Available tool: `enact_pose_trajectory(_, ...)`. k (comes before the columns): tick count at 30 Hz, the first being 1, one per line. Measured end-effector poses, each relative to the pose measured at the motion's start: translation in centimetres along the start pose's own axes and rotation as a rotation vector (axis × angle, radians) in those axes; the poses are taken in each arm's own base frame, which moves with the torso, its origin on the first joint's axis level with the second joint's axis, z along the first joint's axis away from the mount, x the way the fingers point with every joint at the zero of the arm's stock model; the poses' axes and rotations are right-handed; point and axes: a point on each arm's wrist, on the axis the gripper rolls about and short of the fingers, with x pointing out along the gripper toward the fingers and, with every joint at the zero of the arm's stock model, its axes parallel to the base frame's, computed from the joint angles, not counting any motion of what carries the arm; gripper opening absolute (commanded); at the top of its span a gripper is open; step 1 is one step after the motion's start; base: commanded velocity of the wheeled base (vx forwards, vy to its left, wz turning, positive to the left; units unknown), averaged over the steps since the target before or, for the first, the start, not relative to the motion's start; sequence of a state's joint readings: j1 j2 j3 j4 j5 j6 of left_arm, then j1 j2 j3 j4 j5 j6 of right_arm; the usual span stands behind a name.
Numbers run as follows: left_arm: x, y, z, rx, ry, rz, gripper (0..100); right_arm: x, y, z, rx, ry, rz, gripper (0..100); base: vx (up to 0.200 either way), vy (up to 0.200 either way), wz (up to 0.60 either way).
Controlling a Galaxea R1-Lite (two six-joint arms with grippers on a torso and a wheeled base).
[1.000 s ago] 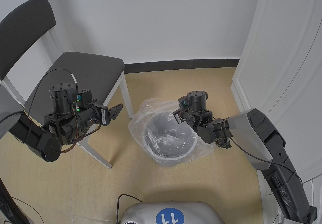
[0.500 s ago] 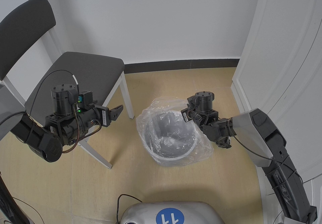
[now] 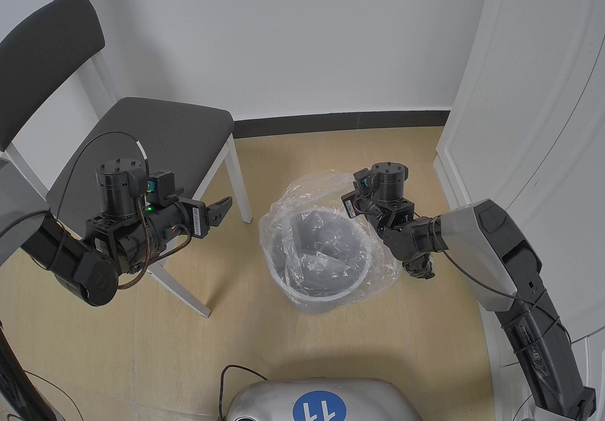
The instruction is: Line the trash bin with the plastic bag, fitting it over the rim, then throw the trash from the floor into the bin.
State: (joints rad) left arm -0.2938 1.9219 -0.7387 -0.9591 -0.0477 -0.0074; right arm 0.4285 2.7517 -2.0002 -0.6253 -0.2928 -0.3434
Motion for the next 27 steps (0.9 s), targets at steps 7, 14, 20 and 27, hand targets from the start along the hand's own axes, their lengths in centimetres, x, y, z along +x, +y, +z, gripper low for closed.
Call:
enact_pose_trajectory(7,0.3,-0.1,-0.2,0.003,-0.017,-0.003,100,-0.5,1.3,0.9,-0.088,-0.044,0.013,100,0.0,0.0,0.0)
enact_pose_trajectory(14,0.6,-0.5,-0.8,0.006,-0.005,-0.016,100,-0.6,1.4,1.4,-0.105,-0.088,0.002,100,0.0,0.0,0.0)
enact_pose_trajectory(20,1.2,-1.6,-1.8,0.013,0.024,-0.045,100,-1.0,1.1,2.2,-0.1,-0.09,0.005,100,0.0,0.0,0.0)
enact_pose_trajectory(27,2.4,-2.4,-3.4,0.02,0.045,-0.067,100,-2.9,1.1,0.9,-0.067,0.021,0.057,100,0.0,0.0,0.0)
